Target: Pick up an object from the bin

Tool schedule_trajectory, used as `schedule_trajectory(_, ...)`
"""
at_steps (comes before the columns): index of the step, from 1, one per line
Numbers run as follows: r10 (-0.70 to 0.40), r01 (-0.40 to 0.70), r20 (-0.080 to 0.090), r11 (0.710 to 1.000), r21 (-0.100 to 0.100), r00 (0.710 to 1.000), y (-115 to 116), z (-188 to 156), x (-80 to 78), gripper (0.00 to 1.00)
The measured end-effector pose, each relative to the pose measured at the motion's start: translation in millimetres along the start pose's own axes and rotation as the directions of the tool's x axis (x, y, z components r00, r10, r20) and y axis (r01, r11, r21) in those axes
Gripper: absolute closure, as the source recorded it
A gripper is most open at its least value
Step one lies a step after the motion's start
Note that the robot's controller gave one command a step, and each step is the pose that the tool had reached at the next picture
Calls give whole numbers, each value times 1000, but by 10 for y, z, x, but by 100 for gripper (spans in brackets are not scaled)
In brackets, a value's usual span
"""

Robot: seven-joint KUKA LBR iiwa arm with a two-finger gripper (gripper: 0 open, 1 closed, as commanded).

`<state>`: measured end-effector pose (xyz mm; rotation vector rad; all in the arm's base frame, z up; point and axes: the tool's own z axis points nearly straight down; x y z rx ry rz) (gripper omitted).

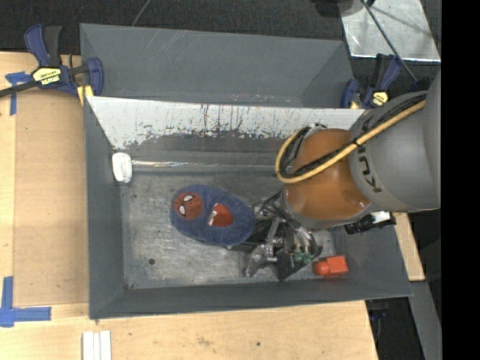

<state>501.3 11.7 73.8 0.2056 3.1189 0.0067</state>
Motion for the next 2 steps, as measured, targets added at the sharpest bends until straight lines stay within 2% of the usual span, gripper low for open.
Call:
schedule_trajectory(1,-1,1,11,1000,-3,1000,13,-30,-31,100)
schedule_trajectory(2,-66,66,-11,998,4,998,-10,-1452,-37,100)
